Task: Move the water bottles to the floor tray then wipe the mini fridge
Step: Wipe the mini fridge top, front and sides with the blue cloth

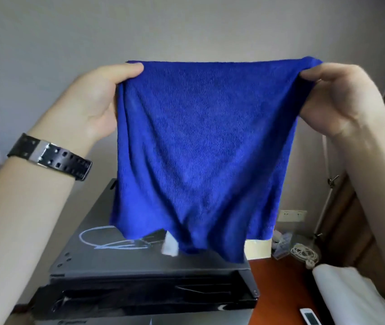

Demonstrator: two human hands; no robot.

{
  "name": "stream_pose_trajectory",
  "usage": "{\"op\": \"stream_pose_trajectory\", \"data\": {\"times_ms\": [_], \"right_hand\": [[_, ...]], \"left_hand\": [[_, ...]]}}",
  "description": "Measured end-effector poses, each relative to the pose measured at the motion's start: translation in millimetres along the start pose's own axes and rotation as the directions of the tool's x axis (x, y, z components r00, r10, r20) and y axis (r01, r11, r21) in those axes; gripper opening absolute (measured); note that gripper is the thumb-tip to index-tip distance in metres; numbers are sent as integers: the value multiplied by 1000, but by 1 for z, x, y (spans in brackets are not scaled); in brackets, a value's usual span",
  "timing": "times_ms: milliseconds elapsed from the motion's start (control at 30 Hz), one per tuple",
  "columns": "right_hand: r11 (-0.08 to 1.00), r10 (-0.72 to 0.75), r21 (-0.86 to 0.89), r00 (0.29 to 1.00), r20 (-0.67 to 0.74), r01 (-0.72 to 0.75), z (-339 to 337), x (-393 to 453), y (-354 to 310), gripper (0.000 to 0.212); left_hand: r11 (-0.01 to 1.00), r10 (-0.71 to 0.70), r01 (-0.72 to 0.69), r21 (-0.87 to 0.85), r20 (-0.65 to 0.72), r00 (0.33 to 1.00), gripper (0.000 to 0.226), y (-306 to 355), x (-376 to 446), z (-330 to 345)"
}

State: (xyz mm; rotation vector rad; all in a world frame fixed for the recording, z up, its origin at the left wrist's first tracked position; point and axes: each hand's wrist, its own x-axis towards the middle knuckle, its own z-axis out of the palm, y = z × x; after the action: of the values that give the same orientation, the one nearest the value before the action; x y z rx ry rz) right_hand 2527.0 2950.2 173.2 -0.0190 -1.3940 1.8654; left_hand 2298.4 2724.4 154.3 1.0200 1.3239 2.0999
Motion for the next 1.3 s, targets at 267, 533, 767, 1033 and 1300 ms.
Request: {"op": "stream_pose_trajectory", "data": {"times_ms": [267, 533, 767, 1033, 1300], "right_hand": [[942, -31, -321, 976, 216, 101, 5, -2, 16, 44], [660, -234, -686, 951, 200, 307, 11, -12, 18, 115], [403, -336, -883, 936, 102, 241, 20, -8, 114, 59], [580, 236, -789, 969, -72, -200, -5, -101, 242, 8], [419, 443, -907, 881, 164, -42, -14, -106, 275, 56]], "left_hand": [[929, 362, -367, -49, -86, 928, 11, -16, -9, 4], [878, 478, -477, 37, -60, 876, 19, -2, -31, 24], [868, 447, -394, 301, -129, 885, 23, -60, -39, 64], [593, -106, 118, 797, -69, 992, 44, -188, -67, 74], [370, 342, -58, 927, -78, 937, 33, -200, -163, -29]]}}
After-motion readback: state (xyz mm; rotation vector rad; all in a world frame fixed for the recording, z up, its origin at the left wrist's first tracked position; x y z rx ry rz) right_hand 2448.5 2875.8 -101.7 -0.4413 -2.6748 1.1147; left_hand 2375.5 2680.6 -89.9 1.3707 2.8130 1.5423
